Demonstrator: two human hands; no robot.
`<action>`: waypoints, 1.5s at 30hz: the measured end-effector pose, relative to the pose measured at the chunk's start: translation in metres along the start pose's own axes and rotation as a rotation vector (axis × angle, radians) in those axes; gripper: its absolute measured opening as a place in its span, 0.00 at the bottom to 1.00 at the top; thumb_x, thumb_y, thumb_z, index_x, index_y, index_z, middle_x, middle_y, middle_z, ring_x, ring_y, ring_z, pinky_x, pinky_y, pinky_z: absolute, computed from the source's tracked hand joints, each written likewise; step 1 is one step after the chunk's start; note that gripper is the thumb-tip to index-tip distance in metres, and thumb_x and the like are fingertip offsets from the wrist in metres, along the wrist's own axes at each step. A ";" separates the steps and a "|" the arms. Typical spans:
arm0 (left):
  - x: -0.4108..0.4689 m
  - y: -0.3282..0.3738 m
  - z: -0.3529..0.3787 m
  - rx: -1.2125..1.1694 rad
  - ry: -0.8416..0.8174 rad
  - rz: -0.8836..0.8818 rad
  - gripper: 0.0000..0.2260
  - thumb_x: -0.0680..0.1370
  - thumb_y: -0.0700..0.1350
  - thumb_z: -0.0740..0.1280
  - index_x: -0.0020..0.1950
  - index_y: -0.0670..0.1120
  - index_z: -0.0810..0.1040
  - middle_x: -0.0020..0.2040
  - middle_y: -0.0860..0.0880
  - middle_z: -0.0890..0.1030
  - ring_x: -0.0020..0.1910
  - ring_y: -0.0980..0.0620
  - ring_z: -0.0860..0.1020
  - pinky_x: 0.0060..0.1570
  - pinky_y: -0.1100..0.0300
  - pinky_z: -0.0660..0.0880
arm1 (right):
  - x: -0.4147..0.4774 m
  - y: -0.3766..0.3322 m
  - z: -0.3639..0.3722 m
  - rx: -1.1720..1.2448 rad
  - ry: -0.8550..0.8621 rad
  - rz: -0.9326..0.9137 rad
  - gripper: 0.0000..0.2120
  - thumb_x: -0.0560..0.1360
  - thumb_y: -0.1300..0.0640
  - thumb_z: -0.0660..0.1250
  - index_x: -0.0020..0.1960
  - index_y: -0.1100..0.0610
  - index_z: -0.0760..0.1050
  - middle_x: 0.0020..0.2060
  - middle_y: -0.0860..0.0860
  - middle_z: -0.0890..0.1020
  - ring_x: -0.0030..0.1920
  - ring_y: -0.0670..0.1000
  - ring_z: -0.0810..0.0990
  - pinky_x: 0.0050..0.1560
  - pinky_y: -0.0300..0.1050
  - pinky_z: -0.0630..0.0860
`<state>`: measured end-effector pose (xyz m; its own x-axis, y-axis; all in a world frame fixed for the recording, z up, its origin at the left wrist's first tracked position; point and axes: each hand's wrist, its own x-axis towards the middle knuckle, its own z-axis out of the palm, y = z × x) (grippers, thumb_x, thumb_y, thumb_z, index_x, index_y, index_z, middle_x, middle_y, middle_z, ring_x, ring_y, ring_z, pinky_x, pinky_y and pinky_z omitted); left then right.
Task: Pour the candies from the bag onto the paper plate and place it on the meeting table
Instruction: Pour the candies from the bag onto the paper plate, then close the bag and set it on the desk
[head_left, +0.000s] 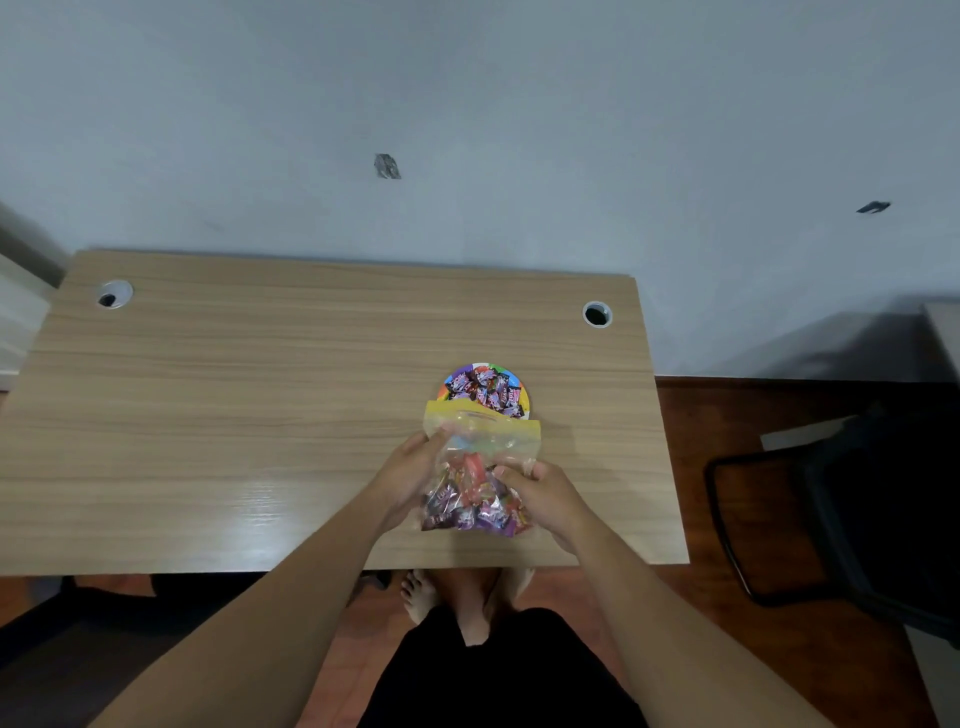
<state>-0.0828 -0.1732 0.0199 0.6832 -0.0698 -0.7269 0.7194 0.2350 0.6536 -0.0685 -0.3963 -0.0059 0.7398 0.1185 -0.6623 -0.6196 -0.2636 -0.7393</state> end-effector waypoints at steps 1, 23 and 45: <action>0.000 -0.003 -0.006 0.022 0.050 0.003 0.20 0.81 0.65 0.69 0.66 0.56 0.85 0.61 0.55 0.88 0.59 0.53 0.85 0.61 0.47 0.82 | -0.001 0.003 -0.001 -0.010 -0.028 0.013 0.09 0.80 0.55 0.74 0.59 0.53 0.88 0.53 0.50 0.91 0.51 0.48 0.87 0.53 0.40 0.80; -0.055 -0.022 -0.092 0.208 0.204 0.341 0.07 0.84 0.44 0.71 0.50 0.45 0.87 0.47 0.44 0.89 0.48 0.56 0.80 0.51 0.60 0.74 | -0.023 -0.026 0.025 -0.367 -0.138 -0.229 0.18 0.70 0.44 0.83 0.56 0.49 0.86 0.42 0.41 0.89 0.43 0.40 0.85 0.48 0.38 0.80; -0.067 0.044 -0.099 0.241 0.318 0.629 0.05 0.78 0.39 0.77 0.51 0.47 0.87 0.46 0.41 0.91 0.45 0.51 0.87 0.51 0.60 0.79 | -0.014 -0.142 0.094 -0.956 -0.146 -0.792 0.08 0.77 0.48 0.74 0.47 0.52 0.80 0.41 0.46 0.82 0.45 0.53 0.80 0.50 0.56 0.79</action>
<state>-0.1098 -0.0622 0.0764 0.9322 0.3001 -0.2022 0.2368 -0.0834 0.9680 -0.0159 -0.2703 0.0966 0.7482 0.6510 -0.1283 0.4663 -0.6535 -0.5963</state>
